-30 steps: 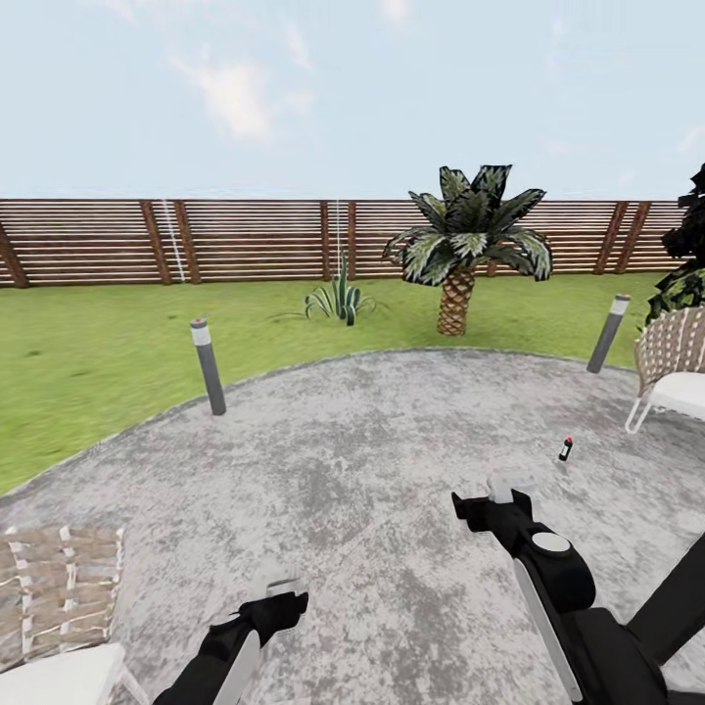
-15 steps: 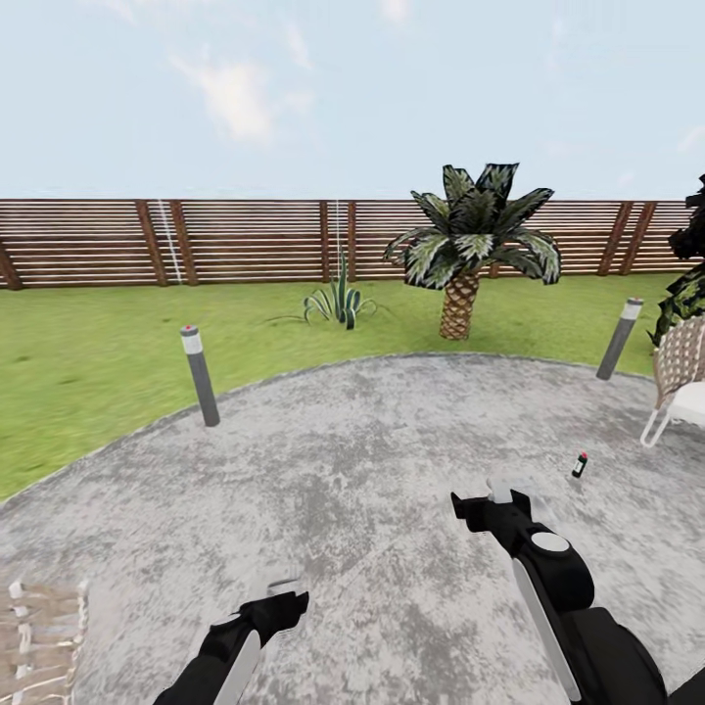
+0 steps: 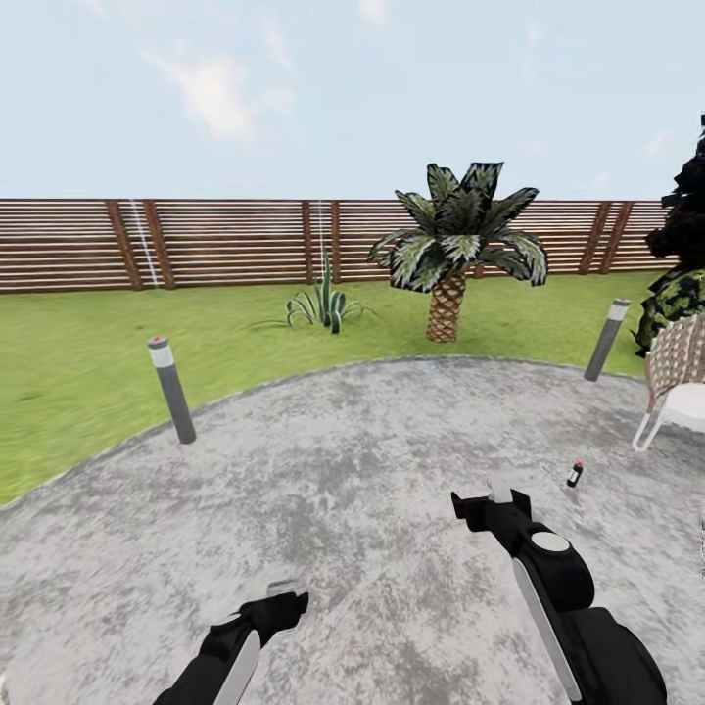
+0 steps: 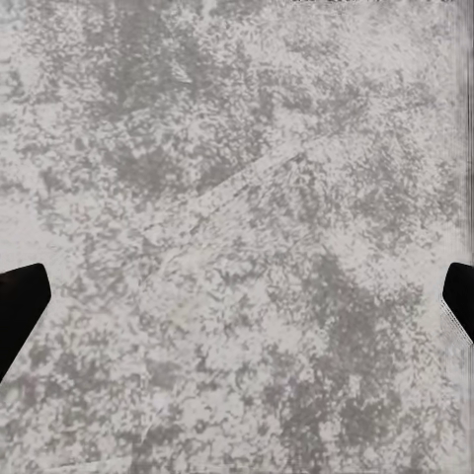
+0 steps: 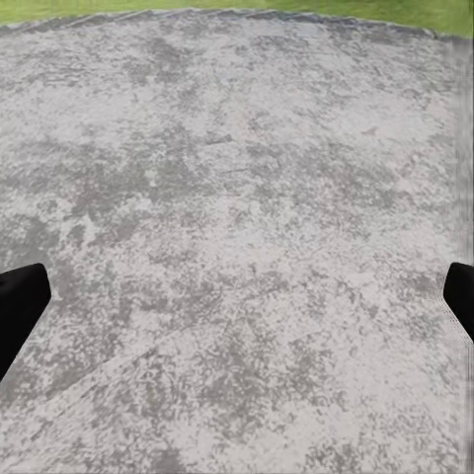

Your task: Pick up the pesticide atomizer in the garden and spray insectifuge to fully cover both potted plants in the garden.

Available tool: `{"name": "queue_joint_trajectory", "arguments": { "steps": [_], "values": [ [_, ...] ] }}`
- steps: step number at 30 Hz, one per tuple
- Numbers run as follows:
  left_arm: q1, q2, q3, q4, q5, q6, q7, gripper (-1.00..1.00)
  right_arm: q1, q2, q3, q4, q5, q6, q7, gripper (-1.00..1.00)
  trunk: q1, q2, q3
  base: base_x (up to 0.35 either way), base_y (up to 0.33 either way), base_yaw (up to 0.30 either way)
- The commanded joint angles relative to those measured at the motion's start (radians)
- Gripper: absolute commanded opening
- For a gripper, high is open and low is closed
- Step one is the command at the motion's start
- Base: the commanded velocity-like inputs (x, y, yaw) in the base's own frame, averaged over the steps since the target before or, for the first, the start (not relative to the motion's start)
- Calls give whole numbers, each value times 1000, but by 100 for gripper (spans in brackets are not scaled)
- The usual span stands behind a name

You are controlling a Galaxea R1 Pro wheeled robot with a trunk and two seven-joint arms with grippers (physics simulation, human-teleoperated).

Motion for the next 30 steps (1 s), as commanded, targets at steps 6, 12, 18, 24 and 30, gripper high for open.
{"name": "queue_joint_trajectory", "arguments": {
  "steps": [6,12,18,24,30],
  "values": [
    [-1,1,-3,-2,11,4,9,100,-1,-2,3,-1,0,4,-5,100,1,-1,-1,339,0,-252],
    [-1,1,-3,-2,11,4,9,100,0,-2,3,-1,0,4,-6,100,1,-1,-1,339,0,-40],
    [-1,1,-3,-2,10,4,9,100,0,-2,3,-1,0,5,-7,100,1,-1,-1,339,0,-3],
    [0,1,-3,-2,11,4,9,100,0,-2,3,-1,0,3,-7,100,1,-1,-1,339,0,0],
    [0,1,-3,-2,10,4,9,100,0,-7,0,0,0,2,-6,100,1,-1,-1,339,0,0]
  ]
}}
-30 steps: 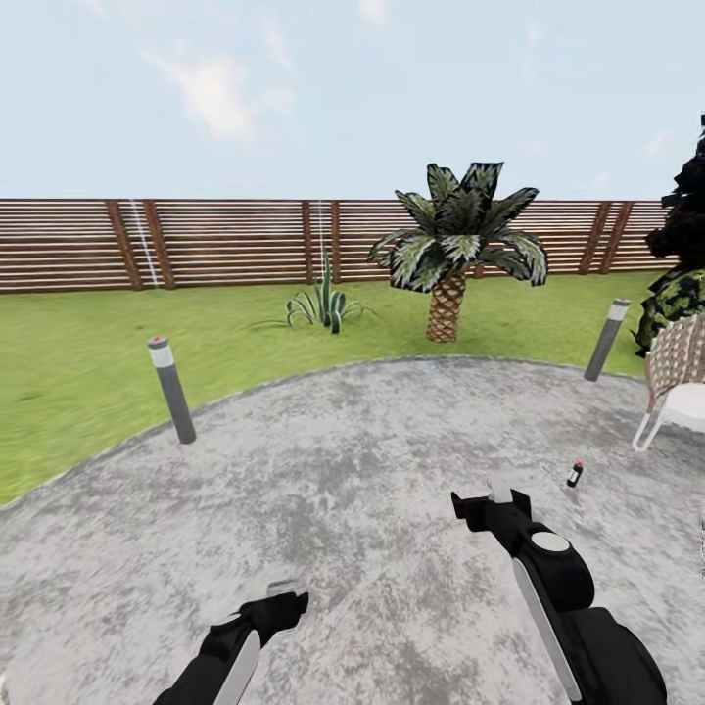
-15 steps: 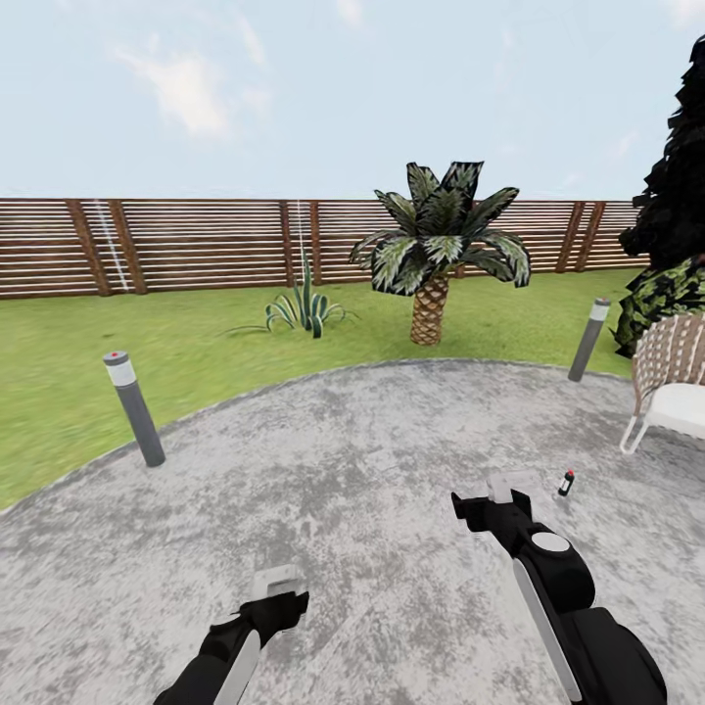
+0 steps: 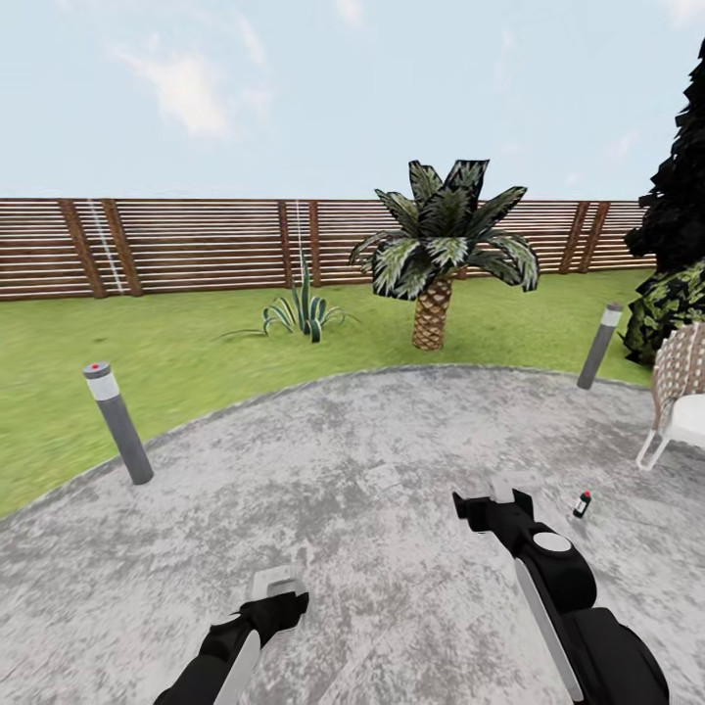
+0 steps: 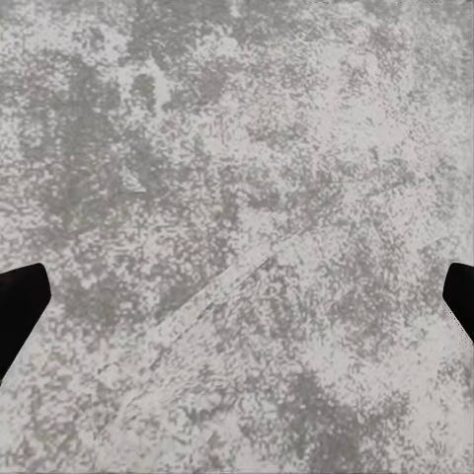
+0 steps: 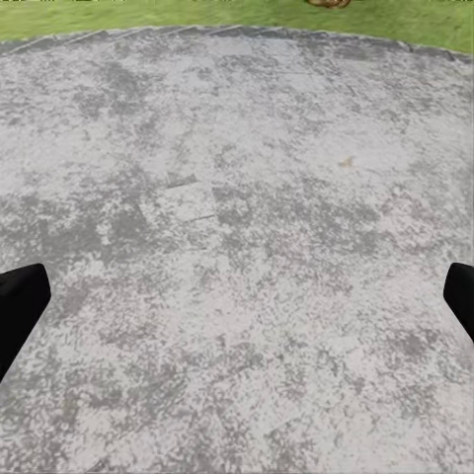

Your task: Pick up the pesticide atomizer in the garden and spray insectifuge to fully cover both potted plants in the garden.

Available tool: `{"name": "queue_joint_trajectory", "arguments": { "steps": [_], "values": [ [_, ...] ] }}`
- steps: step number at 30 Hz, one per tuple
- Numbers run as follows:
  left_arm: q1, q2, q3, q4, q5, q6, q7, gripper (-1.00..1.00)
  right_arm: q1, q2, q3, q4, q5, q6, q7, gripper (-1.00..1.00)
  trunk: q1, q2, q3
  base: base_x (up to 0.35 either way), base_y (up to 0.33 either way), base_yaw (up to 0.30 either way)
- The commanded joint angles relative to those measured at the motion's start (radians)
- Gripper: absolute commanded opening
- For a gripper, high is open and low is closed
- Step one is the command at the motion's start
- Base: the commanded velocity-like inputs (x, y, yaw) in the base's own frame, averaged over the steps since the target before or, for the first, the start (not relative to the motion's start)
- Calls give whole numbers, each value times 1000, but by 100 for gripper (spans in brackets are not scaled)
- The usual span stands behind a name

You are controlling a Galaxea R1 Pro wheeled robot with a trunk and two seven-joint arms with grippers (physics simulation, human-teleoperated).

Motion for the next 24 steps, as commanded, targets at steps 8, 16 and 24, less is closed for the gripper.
{"name": "queue_joint_trajectory", "arguments": {
  "steps": [8,16,24],
  "values": [
    [0,0,-3,-2,10,4,9,100,-2,5,-1,-2,-1,7,-5,100,1,-1,-1,339,0,0],
    [0,0,-3,-2,11,4,9,100,-5,8,2,-2,-1,10,-7,100,1,-1,-1,339,0,-171],
    [-1,0,-3,-2,11,4,9,100,-7,9,2,-2,-1,11,-7,100,1,-1,-1,339,0,-271]
  ]
}}
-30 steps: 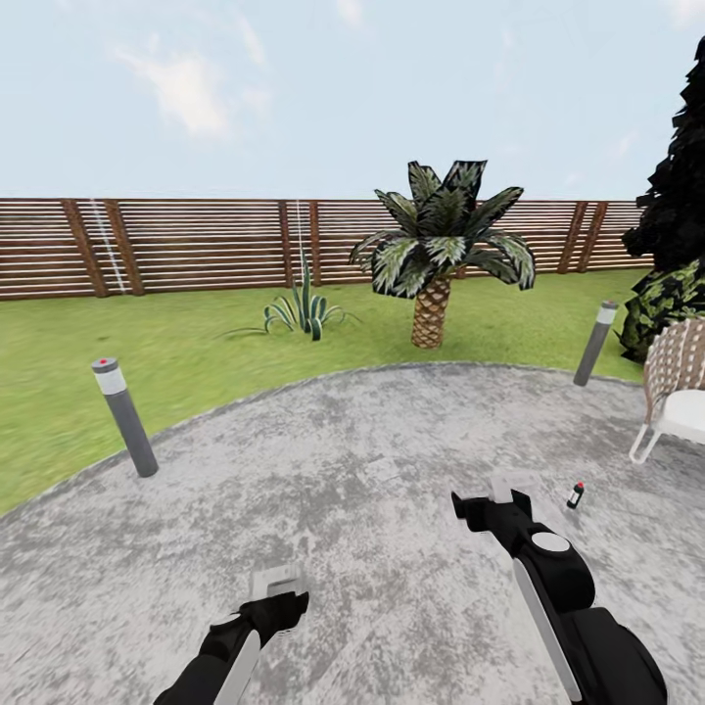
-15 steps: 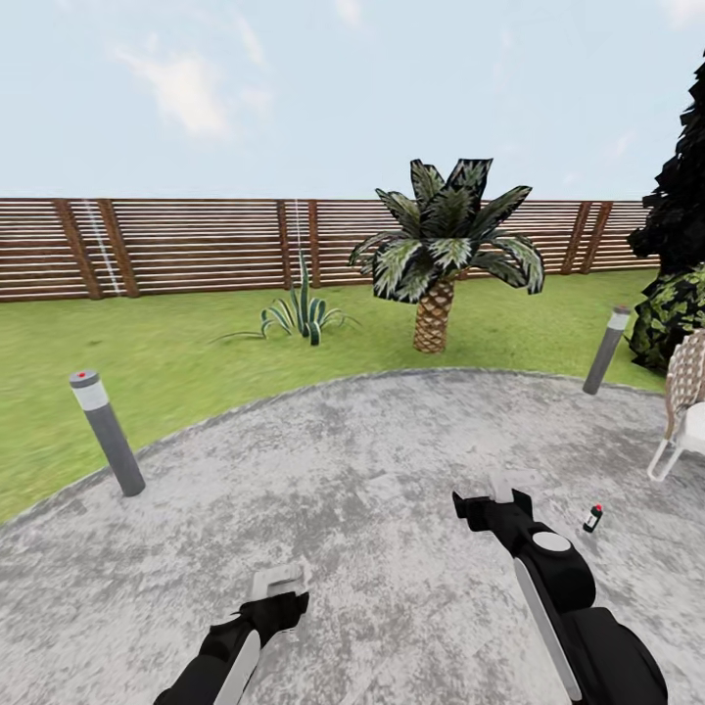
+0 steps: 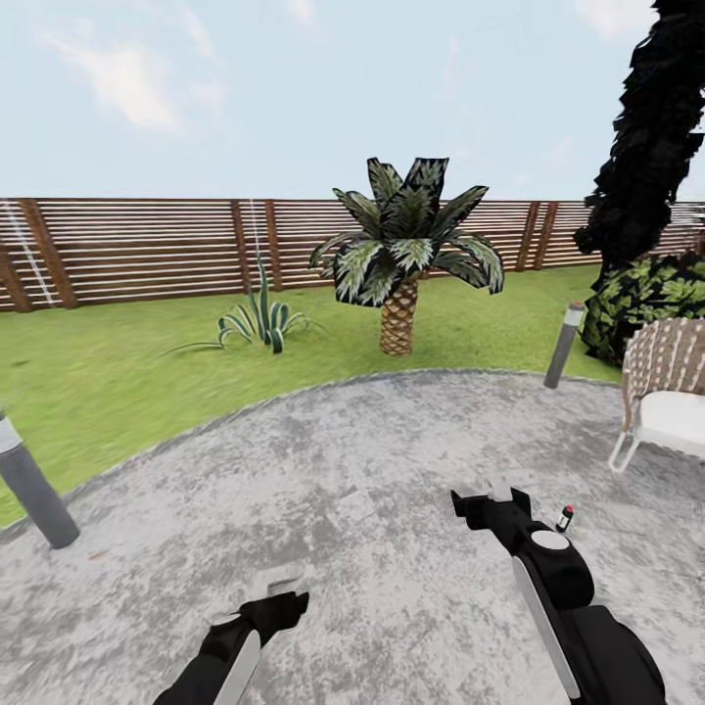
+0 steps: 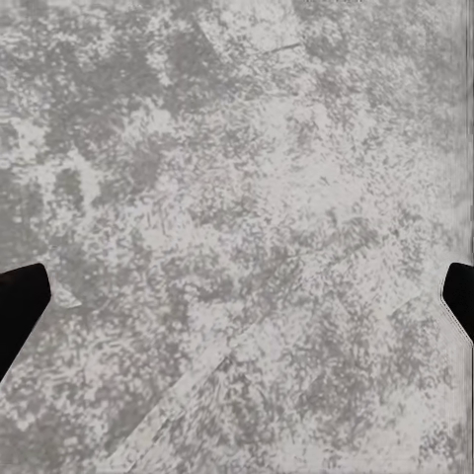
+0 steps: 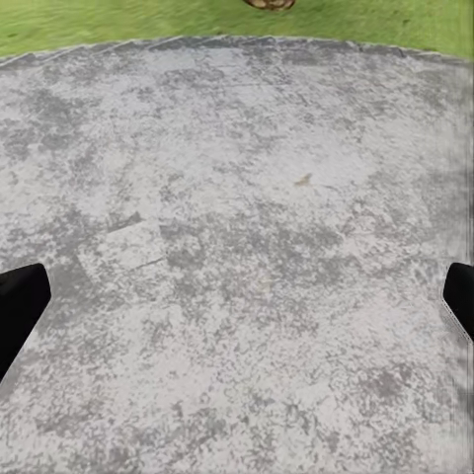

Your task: Pick up the pesticide atomizer in the garden and spray insectifuge to fully cover both potted plants in the garden.

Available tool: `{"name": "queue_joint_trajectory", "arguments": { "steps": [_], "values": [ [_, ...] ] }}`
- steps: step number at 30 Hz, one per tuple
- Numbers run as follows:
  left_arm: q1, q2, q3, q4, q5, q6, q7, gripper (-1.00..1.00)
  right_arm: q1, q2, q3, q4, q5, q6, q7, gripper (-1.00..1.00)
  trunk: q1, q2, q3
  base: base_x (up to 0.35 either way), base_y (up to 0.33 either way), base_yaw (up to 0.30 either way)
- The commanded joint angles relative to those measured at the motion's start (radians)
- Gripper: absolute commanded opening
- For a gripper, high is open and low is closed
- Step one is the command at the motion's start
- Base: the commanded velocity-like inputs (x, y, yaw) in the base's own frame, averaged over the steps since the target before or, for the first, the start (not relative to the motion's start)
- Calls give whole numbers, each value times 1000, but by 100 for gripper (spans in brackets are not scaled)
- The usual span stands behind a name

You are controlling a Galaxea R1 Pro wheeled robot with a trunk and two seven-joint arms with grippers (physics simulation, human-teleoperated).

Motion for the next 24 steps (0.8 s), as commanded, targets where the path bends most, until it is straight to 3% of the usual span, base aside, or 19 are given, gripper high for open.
{"name": "queue_joint_trajectory", "arguments": {
  "steps": [1,9,24],
  "values": [
    [0,1,-3,-2,11,4,9,100,-1,-1,3,-1,0,5,-6,100,1,-1,-1,339,5,-276],
    [0,0,-4,-6,9,4,11,100,-5,-1,2,-1,0,8,-7,100,1,-1,-1,311,46,-277],
    [0,-3,-3,-26,10,8,13,100,-15,0,-4,0,1,38,-11,100,1,-1,-1,45,10,-277]
  ]
}}
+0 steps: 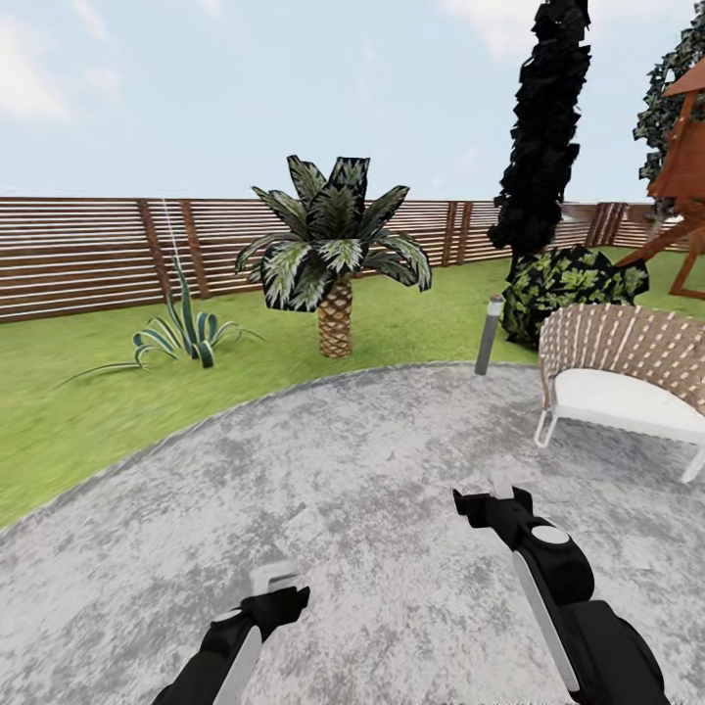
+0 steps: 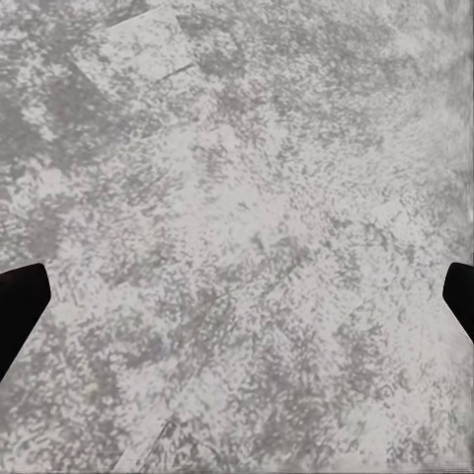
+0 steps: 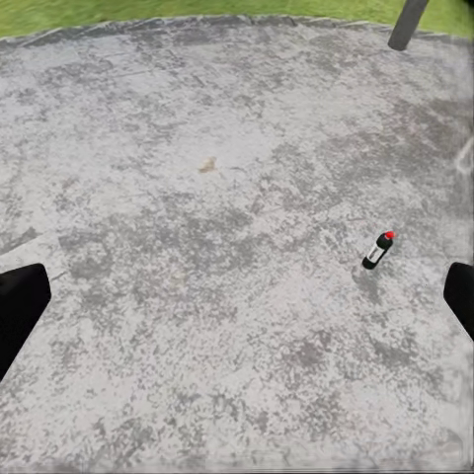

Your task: Pick up the pesticide atomizer in the garden and spray insectifuge to fully cover both potted plants in the garden.

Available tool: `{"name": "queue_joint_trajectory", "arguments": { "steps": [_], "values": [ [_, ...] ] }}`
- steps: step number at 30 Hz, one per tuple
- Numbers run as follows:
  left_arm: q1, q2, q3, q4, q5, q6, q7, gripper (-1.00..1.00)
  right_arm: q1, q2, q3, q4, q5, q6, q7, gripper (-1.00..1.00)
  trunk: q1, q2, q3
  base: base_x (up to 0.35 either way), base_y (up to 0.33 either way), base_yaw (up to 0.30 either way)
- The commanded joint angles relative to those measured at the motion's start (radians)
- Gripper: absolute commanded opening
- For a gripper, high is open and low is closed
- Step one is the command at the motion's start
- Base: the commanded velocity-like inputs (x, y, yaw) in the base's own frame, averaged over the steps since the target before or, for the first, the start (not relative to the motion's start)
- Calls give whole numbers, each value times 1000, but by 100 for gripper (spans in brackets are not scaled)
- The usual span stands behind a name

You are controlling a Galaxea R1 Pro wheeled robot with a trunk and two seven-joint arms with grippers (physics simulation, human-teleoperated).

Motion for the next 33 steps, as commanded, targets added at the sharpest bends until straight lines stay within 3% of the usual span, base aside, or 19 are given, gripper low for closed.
{"name": "queue_joint_trajectory", "arguments": {
  "steps": [1,13,14,18,19,21,33],
  "values": [
    [0,1,-2,-2,11,4,8,100,-1,-1,3,-1,0,6,-6,100,0,-1,-1,96,73,-277],
    [0,4,-5,-2,69,6,5,100,-14,0,-1,-1,-1,30,-11,100,0,-1,-1,207,163,-277],
    [0,3,-5,-2,72,6,4,100,-51,1,-75,0,-4,124,-11,100,0,-1,-1,248,198,-277],
    [0,1,-10,-1,72,8,6,100,-72,3,-126,0,-6,165,-11,100,0,-1,-1,252,198,-278],
    [0,1,-14,-1,72,8,6,100,-73,7,-128,0,-6,167,-12,100,0,-1,-1,257,194,-281],
    [0,0,-52,6,73,9,8,100,-73,61,-135,-1,-6,176,-13,100,0,-1,-1,263,189,-284],
    [-2,1,-63,9,73,10,-14,100,-80,67,-140,0,-5,178,-11,100,0,-1,3,302,142,-286]
  ]
}}
